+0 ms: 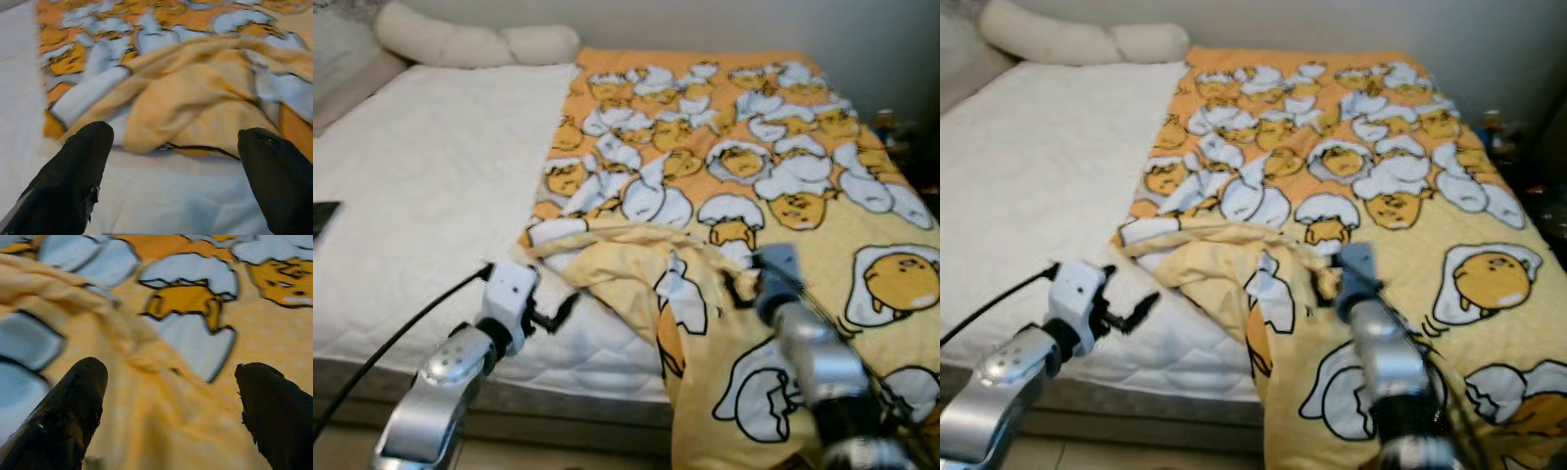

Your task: Clean up the room

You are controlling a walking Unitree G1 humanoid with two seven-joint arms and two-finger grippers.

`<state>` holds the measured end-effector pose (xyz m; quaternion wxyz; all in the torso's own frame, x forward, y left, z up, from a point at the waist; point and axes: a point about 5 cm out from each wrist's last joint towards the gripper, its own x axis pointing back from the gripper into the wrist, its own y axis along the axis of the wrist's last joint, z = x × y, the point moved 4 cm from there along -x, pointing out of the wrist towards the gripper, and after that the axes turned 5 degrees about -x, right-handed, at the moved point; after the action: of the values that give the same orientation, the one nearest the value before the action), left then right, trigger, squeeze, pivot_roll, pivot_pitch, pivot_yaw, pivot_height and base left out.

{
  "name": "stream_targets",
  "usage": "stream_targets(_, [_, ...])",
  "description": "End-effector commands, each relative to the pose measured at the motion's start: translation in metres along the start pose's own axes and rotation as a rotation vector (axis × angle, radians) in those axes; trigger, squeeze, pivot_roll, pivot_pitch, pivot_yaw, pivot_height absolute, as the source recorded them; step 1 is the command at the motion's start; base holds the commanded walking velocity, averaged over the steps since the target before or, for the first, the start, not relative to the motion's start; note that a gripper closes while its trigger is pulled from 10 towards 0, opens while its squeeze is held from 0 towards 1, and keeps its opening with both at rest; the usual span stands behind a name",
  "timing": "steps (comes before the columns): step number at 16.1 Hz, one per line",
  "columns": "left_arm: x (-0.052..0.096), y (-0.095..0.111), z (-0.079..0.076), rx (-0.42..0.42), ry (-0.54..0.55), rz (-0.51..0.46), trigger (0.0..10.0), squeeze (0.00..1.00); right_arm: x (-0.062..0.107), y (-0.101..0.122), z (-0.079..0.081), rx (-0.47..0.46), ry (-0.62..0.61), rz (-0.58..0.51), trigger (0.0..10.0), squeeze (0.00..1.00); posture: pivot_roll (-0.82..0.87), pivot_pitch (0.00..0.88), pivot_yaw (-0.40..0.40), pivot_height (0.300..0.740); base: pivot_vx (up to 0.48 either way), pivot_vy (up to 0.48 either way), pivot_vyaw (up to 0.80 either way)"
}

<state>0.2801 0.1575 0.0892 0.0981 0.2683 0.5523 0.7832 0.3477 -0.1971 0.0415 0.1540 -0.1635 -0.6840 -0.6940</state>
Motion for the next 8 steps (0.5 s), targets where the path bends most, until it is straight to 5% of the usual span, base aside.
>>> stream_targets(1, [0.003,0.006,-0.004,-0.033,-0.069,-0.009,10.0,0.0,-0.005,-0.003,-0.009,-0.012,-0.039,0.028,10.0,1.0,0.06,0.0,0.063,0.74,0.0,0.0,0.0])
stream_targets(5, [0.016,0.009,0.004,-0.138,-0.21,0.027,10.0,0.0,-0.019,-0.007,-0.045,-0.084,-0.199,0.13,10.0,1.0,0.09,0.012,0.088,0.74,0.0,0.0,0.0])
stream_targets(8, [0.021,0.01,0.001,-0.159,-0.269,0.044,10.0,0.0,-0.017,-0.02,-0.056,-0.118,-0.242,0.197,10.0,1.0,0.1,0.044,0.112,0.74,0.0,0.0,0.0])
